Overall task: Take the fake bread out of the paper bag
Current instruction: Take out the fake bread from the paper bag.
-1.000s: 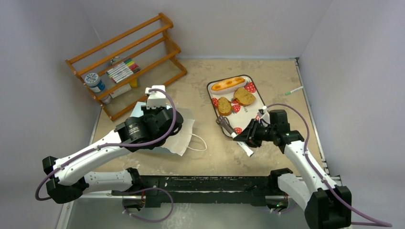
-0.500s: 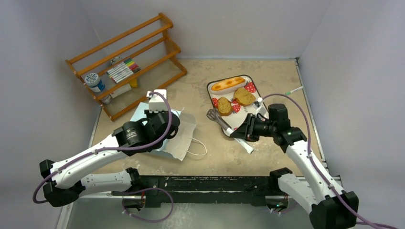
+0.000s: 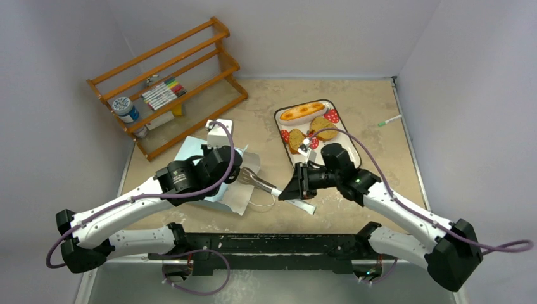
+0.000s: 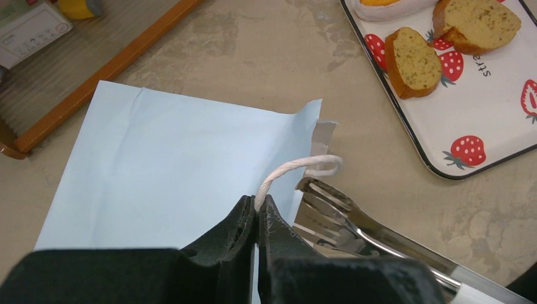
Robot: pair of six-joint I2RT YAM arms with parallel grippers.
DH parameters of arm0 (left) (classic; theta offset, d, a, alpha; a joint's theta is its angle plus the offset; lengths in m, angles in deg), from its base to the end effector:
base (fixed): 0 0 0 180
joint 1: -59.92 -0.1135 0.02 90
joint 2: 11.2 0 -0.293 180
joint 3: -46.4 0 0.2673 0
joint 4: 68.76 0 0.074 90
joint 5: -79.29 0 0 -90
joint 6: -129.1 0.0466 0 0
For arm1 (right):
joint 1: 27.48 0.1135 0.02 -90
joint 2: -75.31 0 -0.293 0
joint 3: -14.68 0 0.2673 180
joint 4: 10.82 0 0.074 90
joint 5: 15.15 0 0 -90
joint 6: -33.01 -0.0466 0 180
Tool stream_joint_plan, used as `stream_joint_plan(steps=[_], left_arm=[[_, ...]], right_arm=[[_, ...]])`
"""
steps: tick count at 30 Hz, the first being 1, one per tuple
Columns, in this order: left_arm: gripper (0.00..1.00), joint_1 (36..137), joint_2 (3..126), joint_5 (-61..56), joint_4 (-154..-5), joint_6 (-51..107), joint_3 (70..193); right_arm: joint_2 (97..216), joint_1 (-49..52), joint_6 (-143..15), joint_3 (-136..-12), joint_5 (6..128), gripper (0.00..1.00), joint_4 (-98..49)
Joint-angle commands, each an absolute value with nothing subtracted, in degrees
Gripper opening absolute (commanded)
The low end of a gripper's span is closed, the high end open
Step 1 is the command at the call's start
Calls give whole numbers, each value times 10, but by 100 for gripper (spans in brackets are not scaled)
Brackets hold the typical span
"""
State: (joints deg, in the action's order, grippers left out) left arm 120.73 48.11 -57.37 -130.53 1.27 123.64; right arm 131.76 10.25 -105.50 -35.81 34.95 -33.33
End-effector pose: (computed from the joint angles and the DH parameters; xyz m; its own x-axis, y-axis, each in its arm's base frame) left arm 0.1277 -0.1591 0.3743 -0.4774 -0.0086 -0.8787 0.0640 0.9970 -0.0445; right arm 0.1560 0.1585 0.2776 -0.9355 0.0028 -0.3533 -0.3240 0.3919 0.8611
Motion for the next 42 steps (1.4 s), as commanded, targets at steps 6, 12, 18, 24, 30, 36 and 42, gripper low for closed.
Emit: stream_joint_plan(steps=[6,12,18,24,30,36,42], left_arm=[[0,1215,458,-532,-1301,16,1267],[0,1227,470,-517,-1325,6,1294],[2,1229,492,-514,-1343,-15,1303],[39,1233,514,-492,-1360,-54,1300],[46,1260,548,-496,-1382,-88,1320],[47,1325,617,-535,-1443,-153,1348],[50,1414,661,-617,-1519,-265,1366]], right_arm=[[1447,155,-1101,-333,372,32,-116],[1554,180,-1120,-360,376,32,-10],[1652,201,-1123,-390,371,32,58],[1702,208,-1107,-405,359,32,73],[1717,207,-1090,-407,344,32,48],[1718,186,-1087,-385,342,32,49],[1719,170,-1080,-377,335,32,48]])
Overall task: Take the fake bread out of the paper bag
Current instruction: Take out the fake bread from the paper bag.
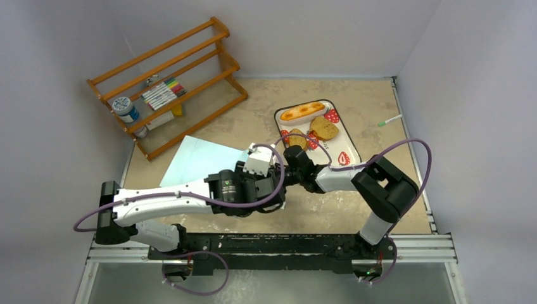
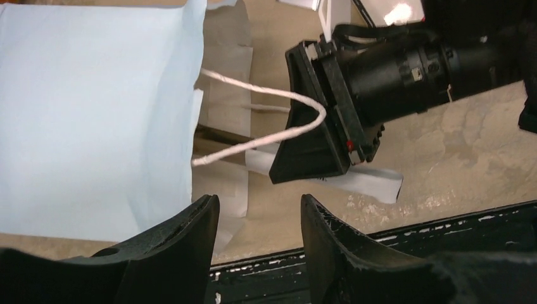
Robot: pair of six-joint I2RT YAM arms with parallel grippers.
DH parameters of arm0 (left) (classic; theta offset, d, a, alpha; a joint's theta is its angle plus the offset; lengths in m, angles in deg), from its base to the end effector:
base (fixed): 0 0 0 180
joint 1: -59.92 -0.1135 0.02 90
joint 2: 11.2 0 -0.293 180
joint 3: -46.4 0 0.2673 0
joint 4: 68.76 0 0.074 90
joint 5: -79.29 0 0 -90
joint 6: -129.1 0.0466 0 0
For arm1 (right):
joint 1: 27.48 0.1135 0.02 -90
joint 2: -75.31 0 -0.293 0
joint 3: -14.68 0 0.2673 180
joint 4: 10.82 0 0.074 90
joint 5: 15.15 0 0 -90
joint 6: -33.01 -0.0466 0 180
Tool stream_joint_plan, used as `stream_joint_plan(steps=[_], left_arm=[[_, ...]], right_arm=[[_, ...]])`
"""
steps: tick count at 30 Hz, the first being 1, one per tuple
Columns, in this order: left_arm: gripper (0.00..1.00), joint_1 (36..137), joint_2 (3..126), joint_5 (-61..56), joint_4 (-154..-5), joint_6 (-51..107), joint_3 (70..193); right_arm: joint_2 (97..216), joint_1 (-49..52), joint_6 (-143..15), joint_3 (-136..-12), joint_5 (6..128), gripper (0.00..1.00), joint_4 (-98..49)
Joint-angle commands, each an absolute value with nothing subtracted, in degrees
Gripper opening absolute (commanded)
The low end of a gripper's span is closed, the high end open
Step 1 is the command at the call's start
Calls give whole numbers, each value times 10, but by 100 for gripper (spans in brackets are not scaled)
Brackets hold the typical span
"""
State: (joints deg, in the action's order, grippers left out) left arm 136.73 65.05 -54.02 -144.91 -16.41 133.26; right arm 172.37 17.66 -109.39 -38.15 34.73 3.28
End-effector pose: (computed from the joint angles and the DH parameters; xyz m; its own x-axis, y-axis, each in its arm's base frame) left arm 0.0899 -0.2437 0.3491 -0.6481 0.1371 -0.7491 0.1933 0.9811 0.0123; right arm 0.2202 0.2639 0.1628 -0.9570 -0.1027 -0.2714 -0.2901 0.3700 0.8826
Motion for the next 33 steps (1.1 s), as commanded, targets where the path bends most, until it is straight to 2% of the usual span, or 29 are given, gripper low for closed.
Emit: stream_joint_plan(steps=[1,6,12,20,26,33], left_arm=[[51,1428,666,-632,-1542,-292,1371],[55,1483,726,-679,-1656,-403,1395],[57,1492,790,-695,-1663,-410,1387],[57,1468,736,-720,-1663,-451,1311],[59,1405,742,-732,-1654,-377,1308],[59,1378,668,-685,-1583,-316,1252]], right_arm=[[1719,169,-1078,-377,334,32,47],[1722,163,-1073,-377,329,33,43],[1725,161,-1069,-376,327,33,40],[1720,156,-1068,-368,328,33,37],[1730,156,-1072,-374,332,33,42],[1737,156,-1077,-386,339,33,46]])
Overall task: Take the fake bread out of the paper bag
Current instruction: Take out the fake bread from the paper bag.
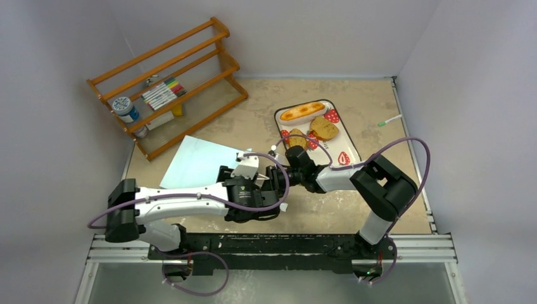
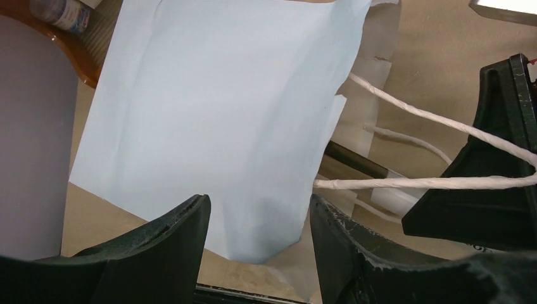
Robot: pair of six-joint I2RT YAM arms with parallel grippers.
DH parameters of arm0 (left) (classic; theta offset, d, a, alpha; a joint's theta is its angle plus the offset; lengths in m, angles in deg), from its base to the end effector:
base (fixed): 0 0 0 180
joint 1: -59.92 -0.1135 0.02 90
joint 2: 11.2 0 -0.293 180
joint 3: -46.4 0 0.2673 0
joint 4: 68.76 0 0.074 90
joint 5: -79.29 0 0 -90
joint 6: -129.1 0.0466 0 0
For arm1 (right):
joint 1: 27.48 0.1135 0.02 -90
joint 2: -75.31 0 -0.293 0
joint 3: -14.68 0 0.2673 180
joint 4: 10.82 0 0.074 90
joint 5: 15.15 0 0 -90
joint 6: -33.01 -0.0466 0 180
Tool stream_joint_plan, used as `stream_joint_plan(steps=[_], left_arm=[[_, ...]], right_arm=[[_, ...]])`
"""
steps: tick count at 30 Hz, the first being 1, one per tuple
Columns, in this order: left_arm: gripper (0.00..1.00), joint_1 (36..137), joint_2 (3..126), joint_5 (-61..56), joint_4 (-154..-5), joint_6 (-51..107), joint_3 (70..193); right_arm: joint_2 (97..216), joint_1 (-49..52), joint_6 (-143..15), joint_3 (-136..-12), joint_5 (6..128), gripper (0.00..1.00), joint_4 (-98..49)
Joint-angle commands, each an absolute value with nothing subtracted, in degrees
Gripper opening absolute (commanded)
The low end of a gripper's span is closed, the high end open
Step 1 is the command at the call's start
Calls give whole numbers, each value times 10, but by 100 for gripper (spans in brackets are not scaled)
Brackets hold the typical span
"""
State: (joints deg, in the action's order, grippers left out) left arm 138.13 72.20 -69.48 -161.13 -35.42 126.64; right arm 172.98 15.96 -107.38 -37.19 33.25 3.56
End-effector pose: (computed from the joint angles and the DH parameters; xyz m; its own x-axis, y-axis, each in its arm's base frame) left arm 0.0888 -0.2305 0.2921 -0.5596 0.2357 -0.7945 -0.0560 0.9457 0.3200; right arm 0.2244 0.2551 0.1555 -0.9544 -0.1104 -0.2774 -0.2985 0.3740 0.8781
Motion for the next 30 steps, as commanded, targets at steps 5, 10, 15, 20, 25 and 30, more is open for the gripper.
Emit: stream_joint_plan(steps=[5,10,15,20,25,30], left_arm=[[59,1378,657,-665,-1561,-293,1242],[58,1372,665,-653,-1528,-266,1224],[58,1366,665,-649,-1508,-251,1216],[58,1337,665,-649,-1493,-236,1200],[57,1299,669,-657,-1471,-229,1176],[49,1268,680,-681,-1429,-193,1172]], right_arm=[[1749,156,-1085,-392,343,33,58],[1754,156,-1088,-398,344,33,60],[1756,156,-1093,-395,345,33,66],[1756,156,-1096,-395,345,33,68],[1752,157,-1096,-394,344,33,65],[1756,157,-1095,-394,339,33,65]])
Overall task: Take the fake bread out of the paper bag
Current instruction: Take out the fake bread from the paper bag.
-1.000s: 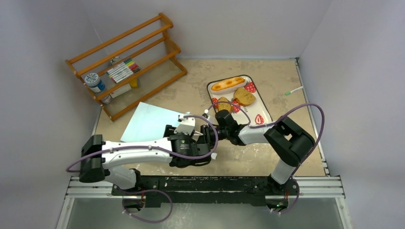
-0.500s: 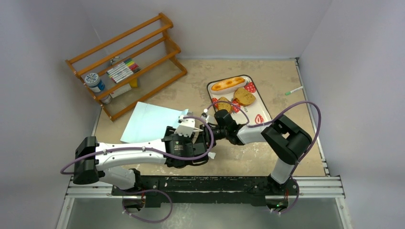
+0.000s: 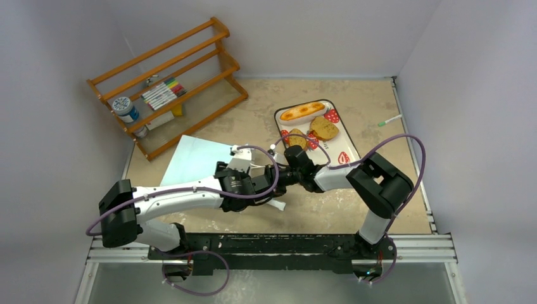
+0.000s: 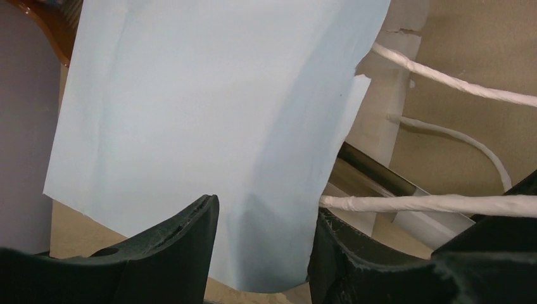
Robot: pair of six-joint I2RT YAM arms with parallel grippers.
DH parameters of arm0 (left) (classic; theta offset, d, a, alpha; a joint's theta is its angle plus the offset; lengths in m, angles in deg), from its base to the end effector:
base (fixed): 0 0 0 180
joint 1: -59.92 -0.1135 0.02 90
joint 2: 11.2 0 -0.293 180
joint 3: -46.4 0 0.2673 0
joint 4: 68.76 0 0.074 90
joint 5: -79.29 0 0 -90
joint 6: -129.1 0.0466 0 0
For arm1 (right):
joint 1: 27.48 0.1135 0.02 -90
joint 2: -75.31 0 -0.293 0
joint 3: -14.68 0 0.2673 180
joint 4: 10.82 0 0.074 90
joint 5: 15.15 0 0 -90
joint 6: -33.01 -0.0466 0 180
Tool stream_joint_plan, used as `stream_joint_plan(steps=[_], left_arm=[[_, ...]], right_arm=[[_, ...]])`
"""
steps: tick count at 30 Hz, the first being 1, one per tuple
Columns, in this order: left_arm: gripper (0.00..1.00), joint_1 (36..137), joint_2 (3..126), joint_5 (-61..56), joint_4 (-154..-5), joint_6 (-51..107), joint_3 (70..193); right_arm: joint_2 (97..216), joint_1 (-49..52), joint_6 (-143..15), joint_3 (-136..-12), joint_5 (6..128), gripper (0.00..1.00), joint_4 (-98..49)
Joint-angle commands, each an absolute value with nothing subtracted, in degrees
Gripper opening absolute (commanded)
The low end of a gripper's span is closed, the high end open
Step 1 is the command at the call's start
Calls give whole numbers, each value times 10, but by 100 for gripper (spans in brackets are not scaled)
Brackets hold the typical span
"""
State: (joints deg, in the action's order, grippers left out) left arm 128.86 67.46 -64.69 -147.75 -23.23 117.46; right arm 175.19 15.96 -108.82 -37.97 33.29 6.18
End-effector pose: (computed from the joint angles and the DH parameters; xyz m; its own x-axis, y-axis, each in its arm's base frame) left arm 0.1190 -0.2042 0.2642 -0.6373 0.2057 -0.7427 -0.0709 0.9440 0.3223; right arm 0.2299 0.2603 0.1511 -0.9576 -0.0967 -0.2714 -0.2878 0.3644 0.8857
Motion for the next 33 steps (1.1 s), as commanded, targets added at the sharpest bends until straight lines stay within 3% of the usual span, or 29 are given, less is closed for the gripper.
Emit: stream_joint_plan(steps=[1,2,4,5,12,21,33], left_arm=[[43,1261,683,-680,-1413,-180,1171],[34,1253,686,-680,-1400,-168,1169],[1,1241,694,-681,-1375,-151,1166],[0,1236,697,-681,-1367,-145,1165],[0,1233,673,-675,-1354,-110,1165],[0,1275,471,-629,-1304,-23,1139],[0,1422,558,-621,-1319,-81,1153]], right_arm=[[1757,157,-1094,-395,338,33,64],[1758,156,-1094,-396,337,33,63],[1756,156,-1091,-397,337,33,58],[1755,156,-1089,-397,336,33,54],[1733,156,-1086,-387,331,33,36],[1643,155,-1074,-367,343,33,-22],[1581,121,-1074,-320,316,35,-54]])
